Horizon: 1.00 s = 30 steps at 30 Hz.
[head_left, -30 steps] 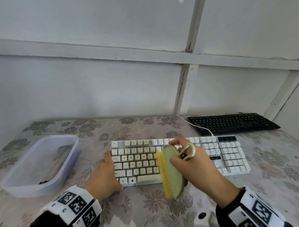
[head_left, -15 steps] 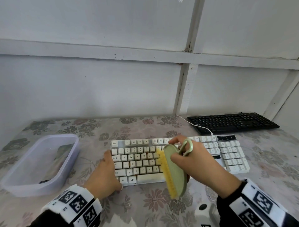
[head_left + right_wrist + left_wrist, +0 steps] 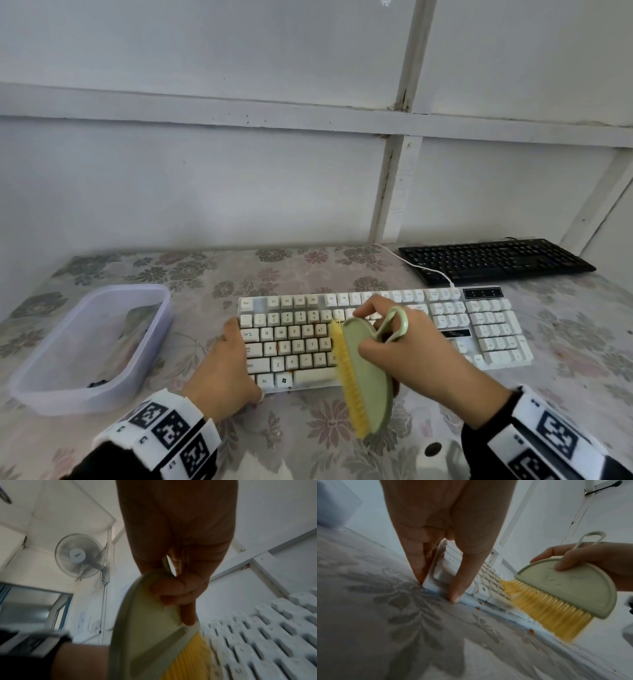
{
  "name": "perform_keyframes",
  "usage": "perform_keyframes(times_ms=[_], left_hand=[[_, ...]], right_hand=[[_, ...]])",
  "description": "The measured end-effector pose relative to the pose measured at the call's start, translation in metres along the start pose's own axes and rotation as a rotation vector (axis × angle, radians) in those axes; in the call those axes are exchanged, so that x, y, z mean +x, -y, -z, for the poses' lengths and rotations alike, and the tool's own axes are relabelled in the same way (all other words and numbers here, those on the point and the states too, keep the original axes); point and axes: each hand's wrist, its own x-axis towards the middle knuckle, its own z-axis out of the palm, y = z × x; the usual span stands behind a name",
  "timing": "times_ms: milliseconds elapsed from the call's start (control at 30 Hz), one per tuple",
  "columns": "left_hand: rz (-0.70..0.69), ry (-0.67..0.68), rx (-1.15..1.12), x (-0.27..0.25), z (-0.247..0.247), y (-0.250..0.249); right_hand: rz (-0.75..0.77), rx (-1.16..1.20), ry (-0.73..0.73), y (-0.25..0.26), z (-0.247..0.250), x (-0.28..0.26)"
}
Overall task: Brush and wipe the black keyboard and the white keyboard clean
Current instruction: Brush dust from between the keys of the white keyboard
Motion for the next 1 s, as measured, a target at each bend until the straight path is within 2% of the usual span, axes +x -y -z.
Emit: perform_keyframes(times_ms=[167,233,400,600,667,833,900,1000], left_hand=[[0.008,0.011,-0.016,0.001,-0.001,0.000],[0.005,0.005,-0.010,0.001,-0.002,0.000],[-0.006,0.003,-0.012,0.001,-0.001,0.001],[-0.018,-0.007,-0.043,0.000,-0.003,0.003],[-0.019,-0.007,-0.045,0.000,-0.002,0.002],[-0.023,-0.003,-0.051,0.000,-0.002,0.003],[-0.023,0.003,-0.049,0.000,-0.002,0.002],[-0.026,0.006,-0.053,0.000,-0.003,0.002]], right_hand=[[0.123,0.034,-0.210,0.017,0.008,0.021],[0.167,0.026,-0.243,0.018,0.003,0.029],[0.164,-0.105,-0.118,0.005,-0.016,0.024],[0.063,-0.058,0.064,0.000,-0.012,0.005],[0.058,-0.052,0.033,0.005,-0.005,0.006],[0.124,0.006,-0.195,0.016,0.002,0.025],[0.135,-0.027,-0.189,0.014,-0.003,0.028],[0.126,-0.065,-0.096,0.004,-0.014,0.020]])
